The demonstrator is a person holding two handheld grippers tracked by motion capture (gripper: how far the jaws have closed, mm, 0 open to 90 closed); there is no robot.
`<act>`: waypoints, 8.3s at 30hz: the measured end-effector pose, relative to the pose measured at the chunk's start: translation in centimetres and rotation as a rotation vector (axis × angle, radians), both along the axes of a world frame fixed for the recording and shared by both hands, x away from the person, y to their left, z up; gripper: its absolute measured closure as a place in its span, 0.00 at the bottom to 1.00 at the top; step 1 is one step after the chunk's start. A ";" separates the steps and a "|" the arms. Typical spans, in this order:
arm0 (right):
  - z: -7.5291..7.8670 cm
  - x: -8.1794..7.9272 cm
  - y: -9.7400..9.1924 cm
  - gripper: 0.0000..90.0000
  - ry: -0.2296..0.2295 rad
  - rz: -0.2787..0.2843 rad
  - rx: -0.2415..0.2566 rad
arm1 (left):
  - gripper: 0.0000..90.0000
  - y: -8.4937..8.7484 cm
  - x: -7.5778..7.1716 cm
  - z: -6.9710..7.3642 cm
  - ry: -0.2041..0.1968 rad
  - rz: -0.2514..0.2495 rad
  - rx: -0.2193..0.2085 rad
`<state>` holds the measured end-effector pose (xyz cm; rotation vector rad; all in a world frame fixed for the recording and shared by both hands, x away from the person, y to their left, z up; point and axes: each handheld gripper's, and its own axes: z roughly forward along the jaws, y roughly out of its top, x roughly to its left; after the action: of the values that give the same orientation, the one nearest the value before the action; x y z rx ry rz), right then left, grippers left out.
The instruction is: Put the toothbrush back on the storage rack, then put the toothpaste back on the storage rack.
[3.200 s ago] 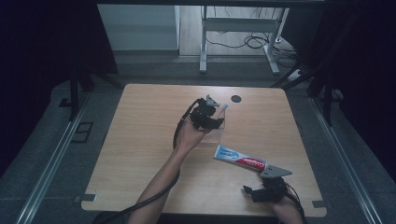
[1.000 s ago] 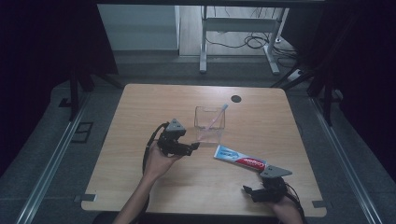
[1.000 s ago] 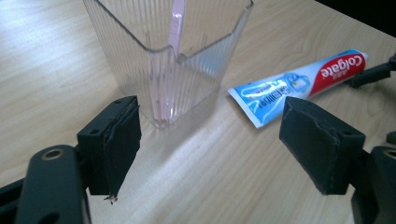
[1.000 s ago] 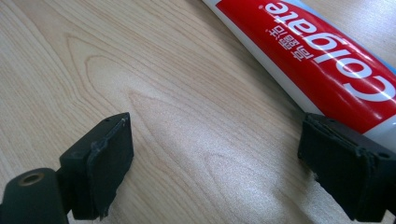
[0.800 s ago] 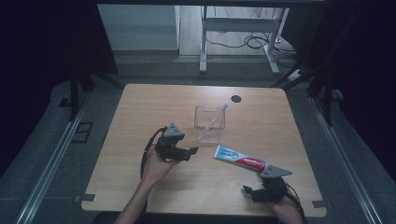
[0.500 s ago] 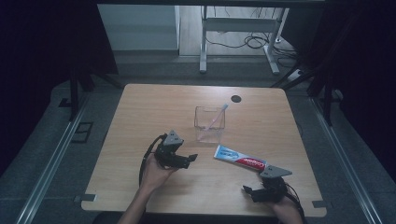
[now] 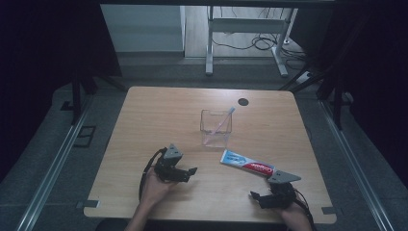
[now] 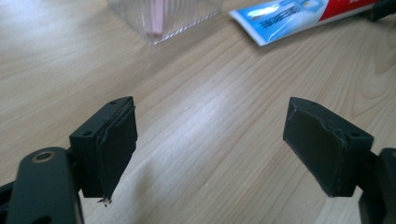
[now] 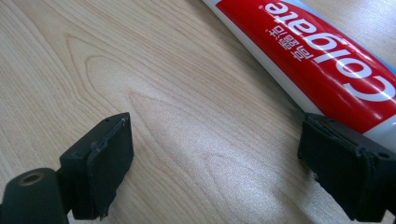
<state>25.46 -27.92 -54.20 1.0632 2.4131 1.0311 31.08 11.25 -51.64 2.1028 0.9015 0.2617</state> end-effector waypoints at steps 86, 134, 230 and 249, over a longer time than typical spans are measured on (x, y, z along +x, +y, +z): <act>4.1 8.0 -4.3 0.82 0.088 -0.166 -0.006 | 0.20 -1.3 -0.6 -2.7 -0.005 -0.001 0.132; 4.9 4.0 -3.7 0.42 0.130 -0.084 0.002 | 0.20 -1.3 -0.6 -2.7 -0.005 -0.003 0.135; 6.7 9.6 2.8 0.80 0.243 -0.067 -0.109 | 0.20 -1.3 -0.6 -2.7 -0.006 -0.004 0.136; 11.4 9.4 2.1 0.81 0.153 -0.055 -0.017 | 0.20 -1.2 -0.5 -2.6 -0.007 -0.006 0.140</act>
<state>34.88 -25.81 -42.84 1.2366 2.4906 0.9417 30.53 10.01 -54.28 2.2310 0.8950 0.3370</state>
